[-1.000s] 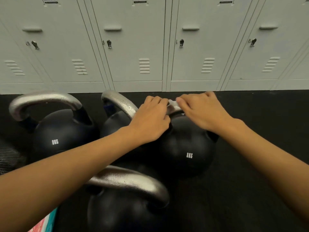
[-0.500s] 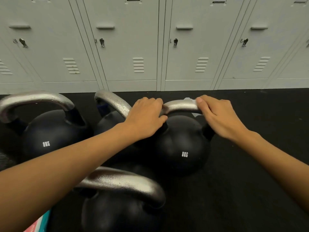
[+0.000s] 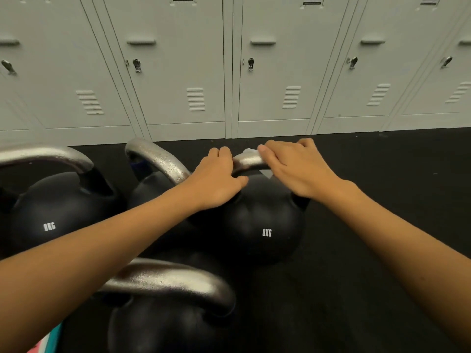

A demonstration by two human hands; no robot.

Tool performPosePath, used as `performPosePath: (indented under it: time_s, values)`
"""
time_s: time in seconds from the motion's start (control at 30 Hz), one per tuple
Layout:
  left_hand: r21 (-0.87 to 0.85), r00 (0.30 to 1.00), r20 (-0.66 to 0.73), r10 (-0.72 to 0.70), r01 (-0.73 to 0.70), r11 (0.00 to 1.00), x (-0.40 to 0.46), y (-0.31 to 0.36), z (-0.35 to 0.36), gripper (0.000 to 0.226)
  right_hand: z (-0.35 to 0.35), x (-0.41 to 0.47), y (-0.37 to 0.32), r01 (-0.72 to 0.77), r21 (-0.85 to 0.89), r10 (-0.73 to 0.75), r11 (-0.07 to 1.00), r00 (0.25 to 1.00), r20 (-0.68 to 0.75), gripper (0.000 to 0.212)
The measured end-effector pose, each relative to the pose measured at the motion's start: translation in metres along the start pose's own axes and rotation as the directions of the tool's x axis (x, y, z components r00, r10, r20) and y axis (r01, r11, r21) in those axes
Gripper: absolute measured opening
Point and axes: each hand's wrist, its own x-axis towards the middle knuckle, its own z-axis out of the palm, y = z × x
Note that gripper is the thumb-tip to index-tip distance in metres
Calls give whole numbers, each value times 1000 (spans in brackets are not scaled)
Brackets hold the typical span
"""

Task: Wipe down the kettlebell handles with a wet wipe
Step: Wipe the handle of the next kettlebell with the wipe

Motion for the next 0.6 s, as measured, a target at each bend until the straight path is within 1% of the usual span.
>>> performPosePath:
  time_s: [0.07, 0.13, 0.17, 0.2, 0.27, 0.33, 0.37, 0.43, 0.47, 0.5, 0.53, 0.6]
  values:
    - [-36, 1000, 17, -26, 27, 999, 1, 0, 0, 42, -8, -10, 20, -104, 112, 97, 988, 993, 70, 35]
    - [-68, 998, 29, -48, 50, 996, 1, 1, -1, 43, -16, -21, 32, -248, 314, 208, 916, 966, 156, 38]
    - [-79, 998, 34, -56, 59, 995, 1, 1, -1, 43, -18, -24, 35, -297, 351, 243, 888, 951, 189, 41]
    - [-88, 997, 37, -61, 64, 994, 1, 1, -1, 43, -19, -24, 35, -301, 326, 242, 896, 948, 207, 42]
    - [-98, 997, 36, -63, 66, 993, 0, 0, -1, 43, -18, -17, 31, -232, 169, 196, 958, 959, 205, 34]
    - [-104, 998, 37, -55, 59, 993, -1, -1, -1, 44, -18, -9, 18, -196, 91, 182, 976, 972, 148, 28]
    - [-108, 998, 38, -51, 54, 993, -1, -2, -1, 45, -16, -5, 11, -157, 74, 149, 985, 983, 103, 24]
    - [-117, 998, 35, -47, 51, 992, -1, -3, -1, 44, -9, 0, -4, -49, -15, 49, 999, 998, 27, 19]
    - [-122, 998, 29, -47, 50, 991, 0, -3, -1, 43, -5, 0, -9, 12, -67, -12, 998, 1000, 7, 20]
    - [-129, 998, 24, -49, 52, 990, 1, -4, -1, 42, -2, 0, -11, 59, -94, -60, 994, 998, -5, 25]
    - [-138, 999, 17, -51, 53, 989, 2, -4, 0, 41, 1, -1, -10, 82, -81, -83, 993, 996, -17, 32]
    - [-152, 998, 11, -57, 58, 987, 4, -5, 1, 39, 5, -6, 0, 113, -13, -114, 993, 993, -33, 37]
